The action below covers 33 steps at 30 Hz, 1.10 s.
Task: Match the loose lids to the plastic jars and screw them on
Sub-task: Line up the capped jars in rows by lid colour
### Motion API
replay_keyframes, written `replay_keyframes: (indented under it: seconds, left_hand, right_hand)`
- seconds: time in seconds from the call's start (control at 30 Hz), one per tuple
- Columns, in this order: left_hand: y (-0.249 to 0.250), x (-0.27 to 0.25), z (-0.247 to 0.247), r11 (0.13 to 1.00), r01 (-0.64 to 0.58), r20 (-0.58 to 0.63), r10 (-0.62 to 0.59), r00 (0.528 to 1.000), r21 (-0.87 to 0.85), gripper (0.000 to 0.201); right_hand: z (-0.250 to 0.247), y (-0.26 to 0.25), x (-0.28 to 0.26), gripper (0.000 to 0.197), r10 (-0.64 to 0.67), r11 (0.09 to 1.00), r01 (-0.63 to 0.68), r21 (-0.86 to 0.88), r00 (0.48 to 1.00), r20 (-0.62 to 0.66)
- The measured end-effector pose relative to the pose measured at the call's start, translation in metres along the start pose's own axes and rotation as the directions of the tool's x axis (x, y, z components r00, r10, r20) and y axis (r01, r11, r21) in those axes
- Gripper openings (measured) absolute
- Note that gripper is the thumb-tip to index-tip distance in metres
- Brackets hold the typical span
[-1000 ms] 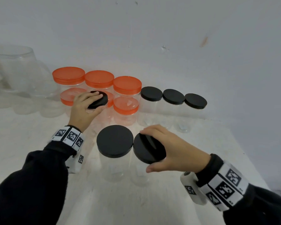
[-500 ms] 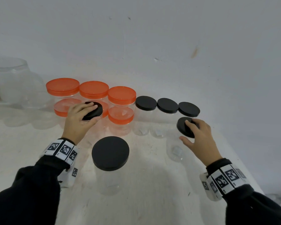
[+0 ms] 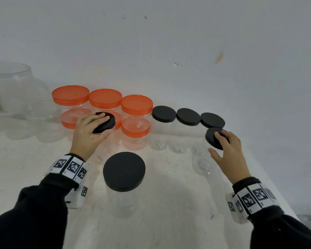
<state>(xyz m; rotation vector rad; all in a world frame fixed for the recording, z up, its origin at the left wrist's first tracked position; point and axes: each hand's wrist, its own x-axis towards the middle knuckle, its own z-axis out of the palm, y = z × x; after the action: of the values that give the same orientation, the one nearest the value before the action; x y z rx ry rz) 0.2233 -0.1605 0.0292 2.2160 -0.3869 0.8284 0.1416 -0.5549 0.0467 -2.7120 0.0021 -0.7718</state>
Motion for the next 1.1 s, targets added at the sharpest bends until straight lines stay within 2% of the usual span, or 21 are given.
replay_keyframes:
  seconds: [0.17,0.33,0.5,0.57,0.6,0.7,0.83,1.0,1.1]
  left_hand:
    - [-0.002,-0.001,0.000,1.000,-0.020,-0.007,0.020,1.000,-0.009,0.049]
    - [-0.002,0.000,0.001,1.000,-0.001,-0.010,0.001,1.000,-0.014,0.039]
    - [0.000,0.001,0.001,1.000,0.003,0.002,-0.003,1.000,-0.017,0.045]
    - [0.001,0.002,0.002,1.000,-0.003,0.008,0.003,1.000,-0.024,0.049]
    - [0.001,0.002,0.003,1.000,-0.003,0.015,0.003,1.000,-0.027,0.051]
    - [0.000,0.003,0.003,0.999,0.014,0.027,-0.013,1.000,-0.033,0.052]
    - [0.002,0.002,-0.001,0.999,0.027,0.030,-0.026,0.999,-0.031,0.044]
    - [0.001,-0.002,-0.005,1.000,0.028,0.097,-0.027,0.995,-0.007,0.051]
    - [0.002,-0.002,-0.008,0.999,0.039,0.101,-0.038,0.994,-0.008,0.050]
  right_hand:
    - [-0.002,0.004,0.002,0.052,-0.012,1.000,0.012,-0.017,1.000,0.022]
    - [-0.003,0.009,0.004,0.052,-0.024,0.998,0.026,-0.050,0.999,0.039]
    - [-0.010,-0.002,0.002,0.052,-0.029,0.979,0.042,-0.200,0.997,0.066]
    - [-0.016,-0.020,-0.002,0.051,-0.105,0.981,0.111,-0.160,0.993,0.046]
    - [-0.020,-0.033,-0.005,0.050,-0.160,0.983,0.163,-0.085,0.986,0.036]
    - [-0.033,-0.085,-0.014,0.051,-0.291,0.937,0.270,0.222,0.955,0.065]
    - [-0.025,-0.146,-0.027,0.057,-0.487,0.813,0.384,0.437,0.860,0.151]
    - [0.003,-0.189,-0.044,0.081,-0.581,0.792,0.414,0.448,0.736,0.346]
    - [0.013,-0.196,-0.044,0.073,-0.578,0.805,0.428,0.411,0.723,0.378]
